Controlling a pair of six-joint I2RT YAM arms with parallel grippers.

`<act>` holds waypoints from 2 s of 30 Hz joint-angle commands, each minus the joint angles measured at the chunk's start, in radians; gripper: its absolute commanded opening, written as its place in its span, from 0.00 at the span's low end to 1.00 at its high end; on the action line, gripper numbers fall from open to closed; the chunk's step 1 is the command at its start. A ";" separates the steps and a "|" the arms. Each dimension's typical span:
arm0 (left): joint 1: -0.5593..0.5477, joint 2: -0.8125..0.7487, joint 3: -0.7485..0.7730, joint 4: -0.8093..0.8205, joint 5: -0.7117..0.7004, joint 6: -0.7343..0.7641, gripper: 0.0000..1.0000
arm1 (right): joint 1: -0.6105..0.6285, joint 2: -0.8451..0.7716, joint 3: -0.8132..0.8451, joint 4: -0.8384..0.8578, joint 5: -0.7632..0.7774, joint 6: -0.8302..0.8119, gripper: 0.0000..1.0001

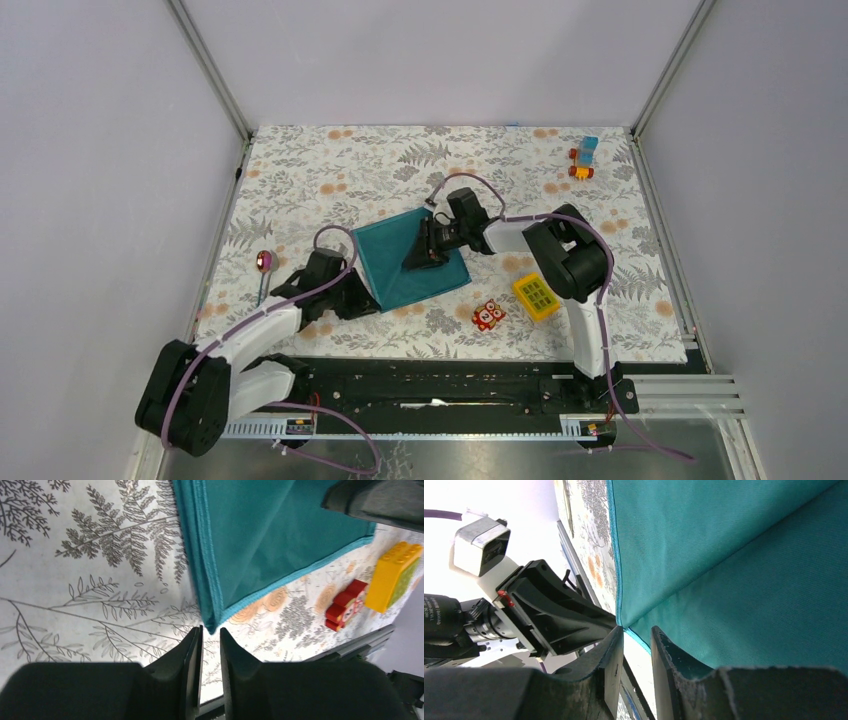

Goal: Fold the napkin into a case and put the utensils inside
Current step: Smooth out the upper triangle-folded napkin at the center of the board, then move the upper triangle-folded napkin to the center of the board.

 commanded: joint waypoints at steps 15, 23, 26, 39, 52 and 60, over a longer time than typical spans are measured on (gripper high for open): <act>-0.003 0.082 0.151 0.070 0.027 -0.013 0.16 | -0.018 0.032 0.209 -0.021 0.057 0.020 0.66; -0.003 0.154 0.059 0.149 0.017 -0.001 0.13 | -0.108 0.160 0.312 0.118 0.022 0.133 0.79; -0.003 0.154 0.032 0.161 0.020 -0.005 0.13 | -0.143 0.221 0.362 0.144 0.005 0.148 0.80; -0.002 0.056 0.095 0.059 0.051 0.003 0.22 | -0.180 0.215 0.489 -0.040 -0.046 0.065 0.83; 0.213 -0.092 0.428 -0.199 0.161 0.114 0.98 | -0.017 -0.271 0.290 -0.639 0.452 -0.328 0.93; 0.347 -0.104 0.462 -0.212 0.276 0.150 0.98 | 0.151 -0.303 0.097 -0.612 0.642 -0.229 0.63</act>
